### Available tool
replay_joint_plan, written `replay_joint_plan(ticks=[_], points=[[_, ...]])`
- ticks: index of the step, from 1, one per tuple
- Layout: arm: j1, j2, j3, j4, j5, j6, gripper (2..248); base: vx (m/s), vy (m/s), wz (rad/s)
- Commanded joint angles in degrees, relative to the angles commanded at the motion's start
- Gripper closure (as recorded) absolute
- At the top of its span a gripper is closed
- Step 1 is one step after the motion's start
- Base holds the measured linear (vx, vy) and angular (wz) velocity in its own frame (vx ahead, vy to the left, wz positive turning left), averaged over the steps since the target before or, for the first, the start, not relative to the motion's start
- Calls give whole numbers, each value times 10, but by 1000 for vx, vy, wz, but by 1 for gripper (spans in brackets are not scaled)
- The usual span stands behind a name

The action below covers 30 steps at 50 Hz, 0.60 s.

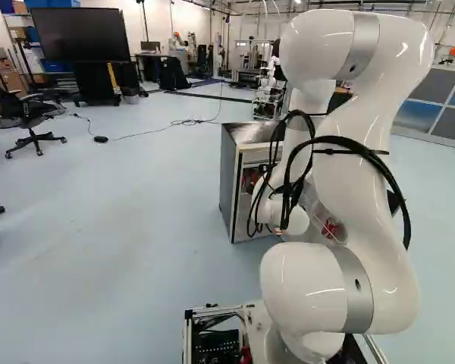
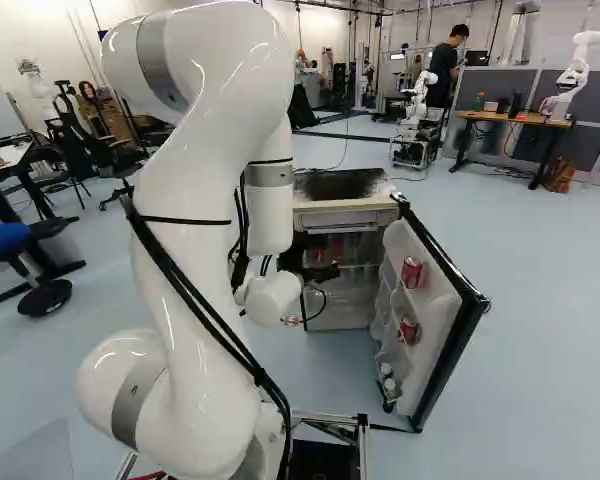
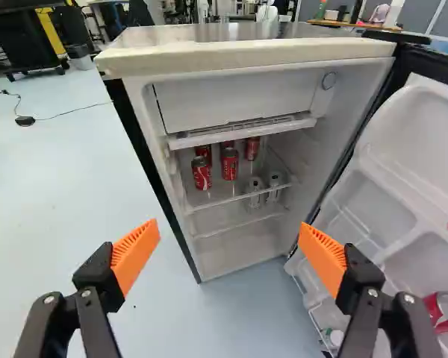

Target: Grab a drink from the fridge

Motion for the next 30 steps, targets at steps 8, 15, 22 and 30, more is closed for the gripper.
replay_joint_plan(ticks=[8, 15, 22, 30], points=[[-15, -21, -13, -4, 0, 0, 3, 0, 0, 0], [-29, -40, -27, -4, 0, 0, 3, 0, 0, 0], [-41, -62, -46, -4, 0, 0, 3, 0, 0, 0], [-50, -90, -73, -4, 0, 0, 3, 0, 0, 0]])
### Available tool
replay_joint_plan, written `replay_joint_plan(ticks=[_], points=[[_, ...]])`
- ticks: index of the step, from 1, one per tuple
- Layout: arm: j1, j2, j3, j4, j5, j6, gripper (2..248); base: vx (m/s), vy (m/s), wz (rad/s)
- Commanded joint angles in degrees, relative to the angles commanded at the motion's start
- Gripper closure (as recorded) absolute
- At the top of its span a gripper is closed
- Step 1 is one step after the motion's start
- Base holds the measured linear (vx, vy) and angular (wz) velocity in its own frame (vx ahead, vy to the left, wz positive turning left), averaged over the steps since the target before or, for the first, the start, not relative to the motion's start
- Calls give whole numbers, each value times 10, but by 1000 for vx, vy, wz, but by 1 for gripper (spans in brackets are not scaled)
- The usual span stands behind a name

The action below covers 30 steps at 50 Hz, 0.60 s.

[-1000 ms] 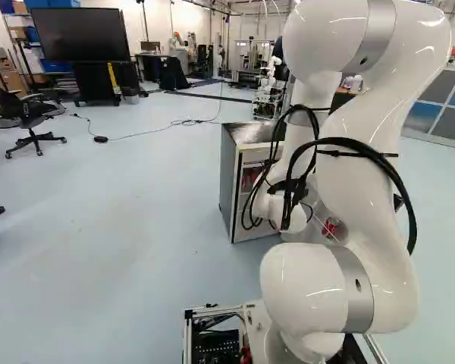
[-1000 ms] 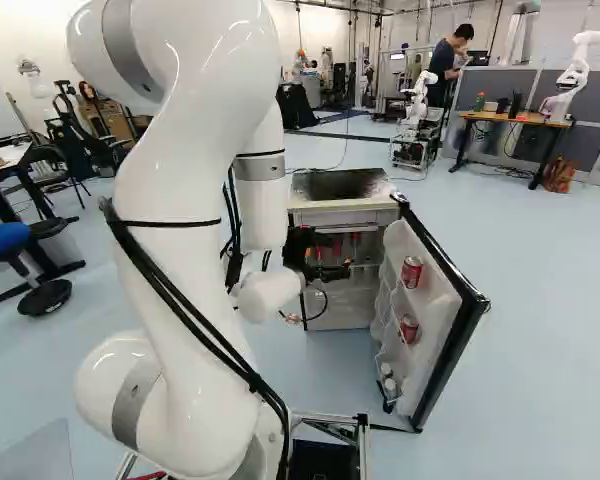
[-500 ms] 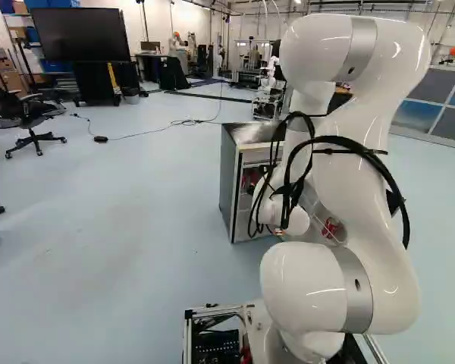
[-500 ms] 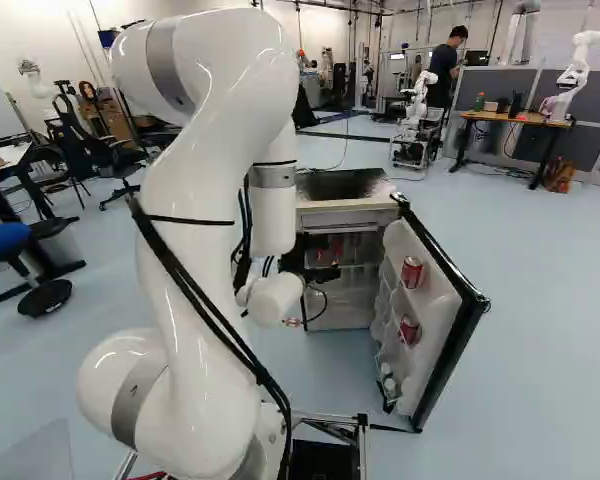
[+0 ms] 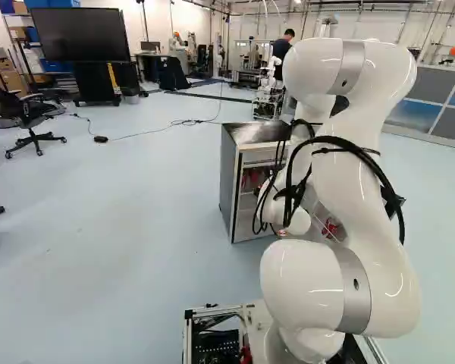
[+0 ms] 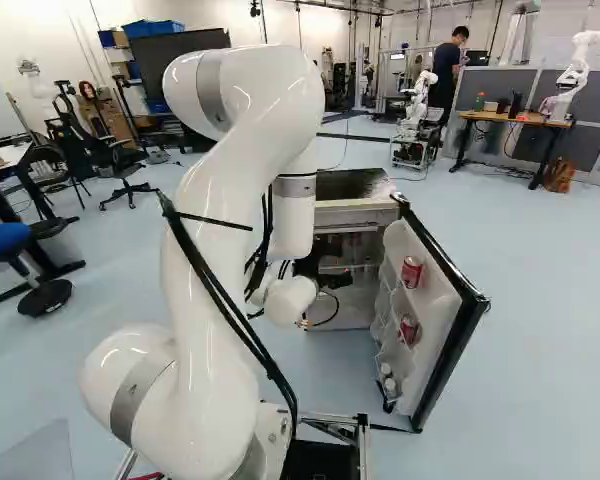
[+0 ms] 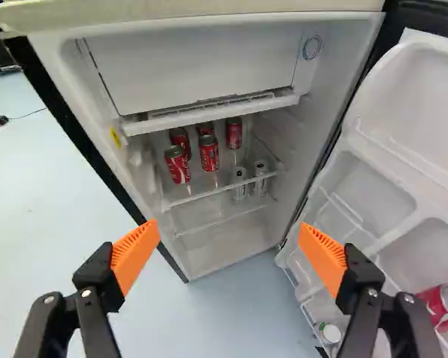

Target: Grab a drink from the fridge

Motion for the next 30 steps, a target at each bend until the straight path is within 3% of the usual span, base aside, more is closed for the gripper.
replay_joint_plan(ticks=[30], points=[[-4, -76, -59, -22, 28, 0, 3, 0, 0, 0]])
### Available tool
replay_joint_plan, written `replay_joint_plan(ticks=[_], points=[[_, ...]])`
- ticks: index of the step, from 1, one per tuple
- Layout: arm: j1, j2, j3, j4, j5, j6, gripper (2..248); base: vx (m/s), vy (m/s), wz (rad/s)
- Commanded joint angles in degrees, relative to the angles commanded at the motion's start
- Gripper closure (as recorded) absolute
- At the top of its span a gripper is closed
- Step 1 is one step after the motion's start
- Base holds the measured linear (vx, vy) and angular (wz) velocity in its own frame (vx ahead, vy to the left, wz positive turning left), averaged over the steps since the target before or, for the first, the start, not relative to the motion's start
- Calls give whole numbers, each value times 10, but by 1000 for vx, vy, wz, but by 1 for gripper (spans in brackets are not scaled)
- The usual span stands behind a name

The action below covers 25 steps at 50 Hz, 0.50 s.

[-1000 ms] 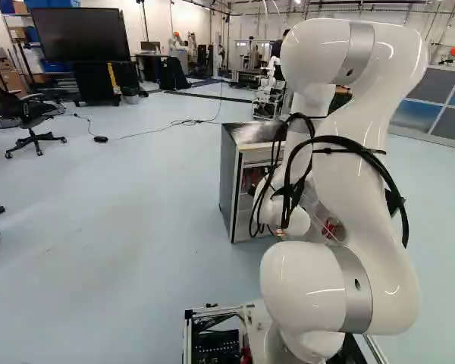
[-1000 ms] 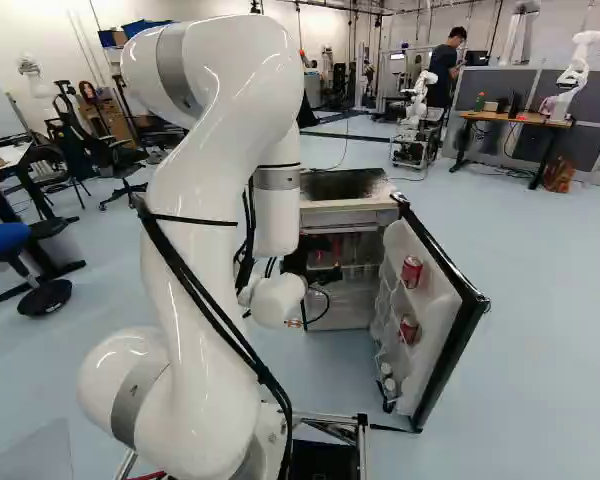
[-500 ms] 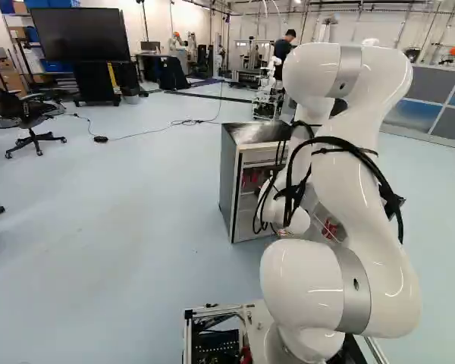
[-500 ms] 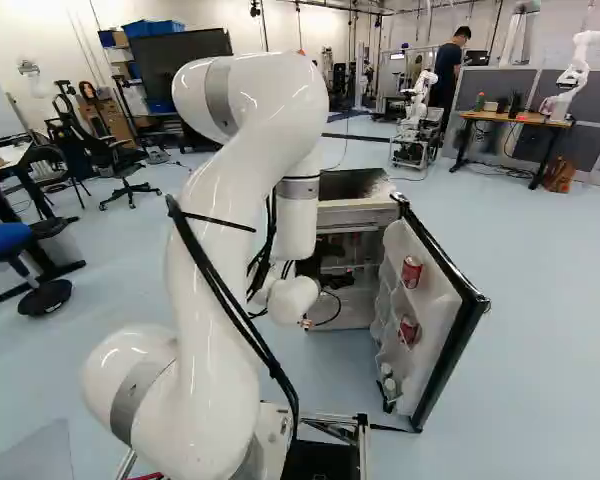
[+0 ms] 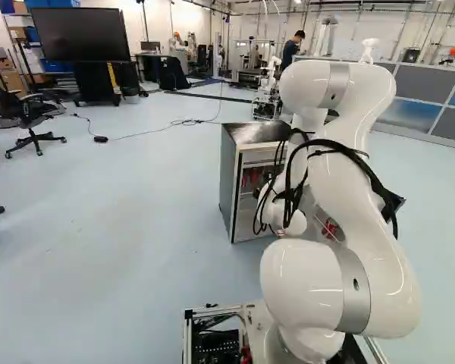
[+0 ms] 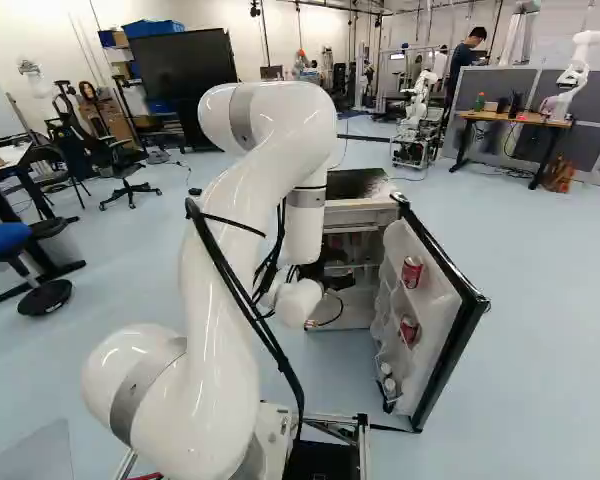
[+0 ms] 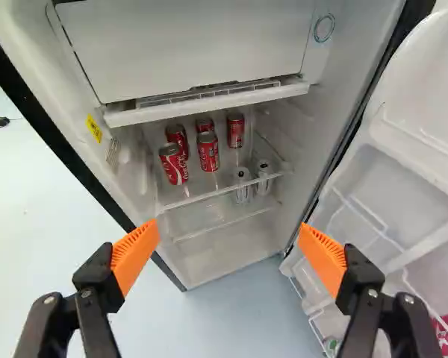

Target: Grab a drink from the fridge

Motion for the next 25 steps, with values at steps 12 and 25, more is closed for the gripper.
replay_joint_plan(ticks=[12, 25], points=[[1, -26, -17, -18, 19, 0, 3, 0, 0, 0], [3, -57, -42, -39, 40, 0, 3, 0, 0, 0]])
